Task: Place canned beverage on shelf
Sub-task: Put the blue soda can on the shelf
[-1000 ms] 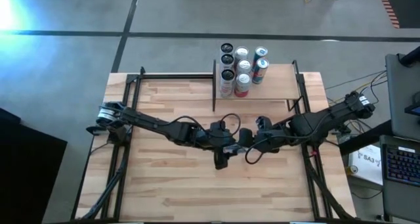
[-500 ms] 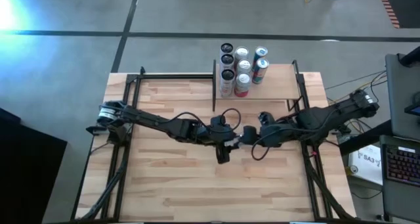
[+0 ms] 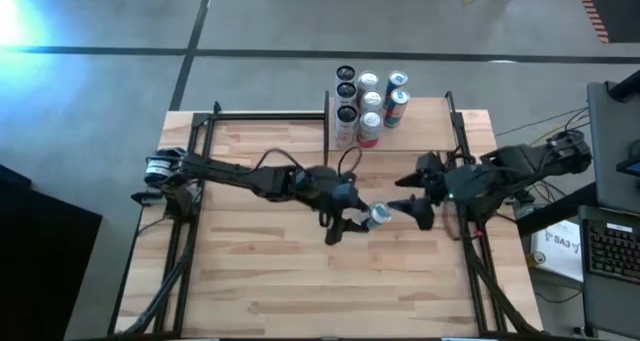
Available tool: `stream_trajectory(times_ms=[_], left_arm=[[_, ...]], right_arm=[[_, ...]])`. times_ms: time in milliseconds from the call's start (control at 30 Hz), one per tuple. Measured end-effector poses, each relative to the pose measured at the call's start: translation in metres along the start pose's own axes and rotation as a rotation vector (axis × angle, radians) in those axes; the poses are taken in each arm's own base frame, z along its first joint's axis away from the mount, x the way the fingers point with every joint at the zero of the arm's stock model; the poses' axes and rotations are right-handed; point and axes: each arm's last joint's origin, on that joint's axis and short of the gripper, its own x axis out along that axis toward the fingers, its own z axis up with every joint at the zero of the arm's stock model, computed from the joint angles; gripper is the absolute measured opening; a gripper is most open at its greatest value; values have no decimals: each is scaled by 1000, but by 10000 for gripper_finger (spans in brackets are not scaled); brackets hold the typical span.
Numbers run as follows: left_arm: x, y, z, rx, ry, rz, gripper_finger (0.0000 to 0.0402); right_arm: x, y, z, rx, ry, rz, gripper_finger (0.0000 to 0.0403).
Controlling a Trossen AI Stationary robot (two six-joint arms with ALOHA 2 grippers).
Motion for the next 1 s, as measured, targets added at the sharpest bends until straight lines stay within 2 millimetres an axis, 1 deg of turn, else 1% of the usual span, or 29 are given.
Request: stream_trajectory(times_ms=[67, 133, 200, 300, 367, 500, 600, 767, 900, 1000], left_arm=[[-3, 8, 7, -1, -49, -133, 201], [-7, 16, 12, -6, -83, -233, 201], [-11, 25, 15, -6, -107, -278, 201], [-16, 37, 19, -15, -127, -286, 201], [-18, 43, 22, -20, -138, -278, 201], [-21, 50, 23, -38, -149, -268, 201], [-22, 51, 26, -26, -174, -270, 201], [-23, 50, 31, -11, -197, -272, 201], [-23, 50, 32, -12, -197, -273, 201], [-23, 50, 32, -13, -197, -273, 201]], right_arm=[[-4, 4, 4, -145, -19, 74, 336], [-9, 6, 8, -260, -30, 99, 336], [-12, 6, 11, -337, -41, 95, 336], [-11, 7, 14, -407, -82, 54, 336], [-8, 10, 15, -425, -101, 56, 336], [3, 17, 20, -401, -135, 91, 336], [11, 16, 24, -354, -132, 97, 336], [22, 15, 30, -325, -116, 149, 336], [22, 15, 33, -318, -128, 185, 332], [17, 12, 34, -315, -129, 182, 311]])
